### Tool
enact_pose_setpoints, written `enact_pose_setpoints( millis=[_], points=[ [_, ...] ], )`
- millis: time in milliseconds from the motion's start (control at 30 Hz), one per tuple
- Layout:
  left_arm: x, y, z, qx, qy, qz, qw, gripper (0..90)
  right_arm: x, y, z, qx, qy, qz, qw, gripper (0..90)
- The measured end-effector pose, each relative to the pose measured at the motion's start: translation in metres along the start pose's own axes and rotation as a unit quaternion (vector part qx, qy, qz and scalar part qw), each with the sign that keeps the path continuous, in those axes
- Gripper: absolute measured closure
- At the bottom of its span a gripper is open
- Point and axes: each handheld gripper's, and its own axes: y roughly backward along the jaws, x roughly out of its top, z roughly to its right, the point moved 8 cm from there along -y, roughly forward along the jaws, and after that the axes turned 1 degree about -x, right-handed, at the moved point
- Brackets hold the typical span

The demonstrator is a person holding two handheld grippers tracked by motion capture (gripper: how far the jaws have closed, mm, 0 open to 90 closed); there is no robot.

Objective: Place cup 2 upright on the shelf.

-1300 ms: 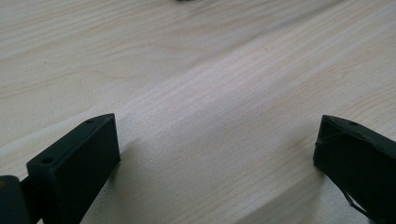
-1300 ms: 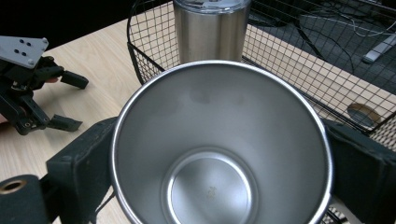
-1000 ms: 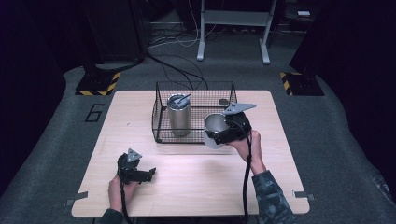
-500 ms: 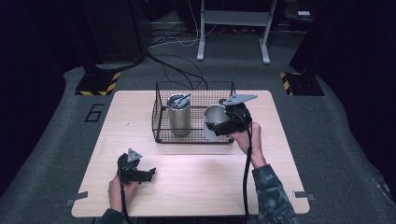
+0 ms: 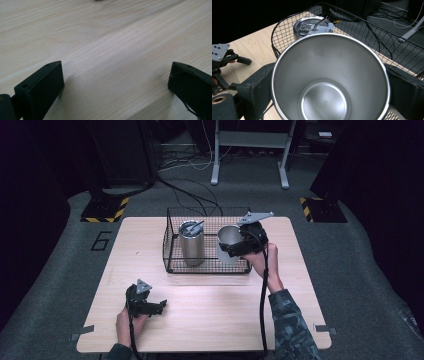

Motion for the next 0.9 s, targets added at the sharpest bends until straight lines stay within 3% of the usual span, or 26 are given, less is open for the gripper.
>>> enact_pose_setpoints(
  millis=[500,700,900],
  points=[
    [0.000,0.000,0.000,-0.001,-0.001,-0.002,1.0000,0.3,0.011,-0.014,0.017,-0.015,-0.001,-0.008,0.9998,5.8],
    [0.000,0.000,0.000,0.002,0.000,0.000,1.0000,0.3,0.012,-0.021,0.023,-0.024,-0.017,-0.012,0.9995,5.8],
    [0.000,0.000,0.000,0.002,0.000,0.000,1.0000,0.3,0.013,-0.029,0.029,-0.031,-0.016,-0.022,0.9992,5.8]
  ],
)
